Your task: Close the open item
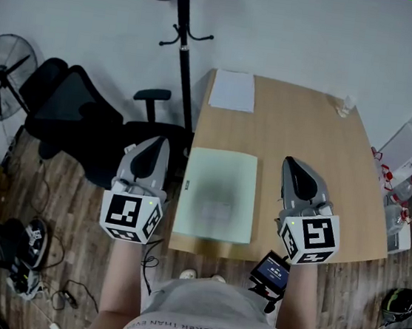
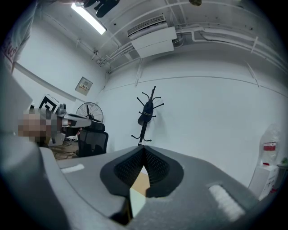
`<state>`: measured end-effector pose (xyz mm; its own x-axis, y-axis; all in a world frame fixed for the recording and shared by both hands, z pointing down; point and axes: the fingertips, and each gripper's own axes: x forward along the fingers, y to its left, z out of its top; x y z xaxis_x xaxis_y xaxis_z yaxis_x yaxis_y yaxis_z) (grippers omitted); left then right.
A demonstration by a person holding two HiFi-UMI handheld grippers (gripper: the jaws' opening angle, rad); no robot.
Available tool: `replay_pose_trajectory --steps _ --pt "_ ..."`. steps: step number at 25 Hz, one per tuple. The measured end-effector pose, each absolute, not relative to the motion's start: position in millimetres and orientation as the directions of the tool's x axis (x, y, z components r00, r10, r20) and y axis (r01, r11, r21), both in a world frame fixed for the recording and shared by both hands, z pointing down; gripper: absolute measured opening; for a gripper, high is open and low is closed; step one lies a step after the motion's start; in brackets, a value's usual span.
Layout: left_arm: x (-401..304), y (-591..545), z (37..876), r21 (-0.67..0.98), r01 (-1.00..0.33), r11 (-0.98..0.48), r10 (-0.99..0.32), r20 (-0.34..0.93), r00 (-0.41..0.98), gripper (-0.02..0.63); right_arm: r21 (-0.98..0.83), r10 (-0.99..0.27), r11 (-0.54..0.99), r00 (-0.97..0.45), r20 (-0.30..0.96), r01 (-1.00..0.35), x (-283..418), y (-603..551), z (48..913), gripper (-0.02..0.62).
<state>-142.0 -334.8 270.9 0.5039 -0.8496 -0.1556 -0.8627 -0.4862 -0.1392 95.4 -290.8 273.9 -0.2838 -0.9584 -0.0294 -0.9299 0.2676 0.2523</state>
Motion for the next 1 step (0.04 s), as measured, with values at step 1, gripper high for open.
replay_pose_trajectory --steps 1 --pt "-142.6 -334.9 270.2 -0.140 -0.863 -0.486 -0.849 -0.157 0.504 0.015 0.254 -0.958 0.268 -0.285 -0.031 -0.929 94.4 -291.0 273.5 0.001"
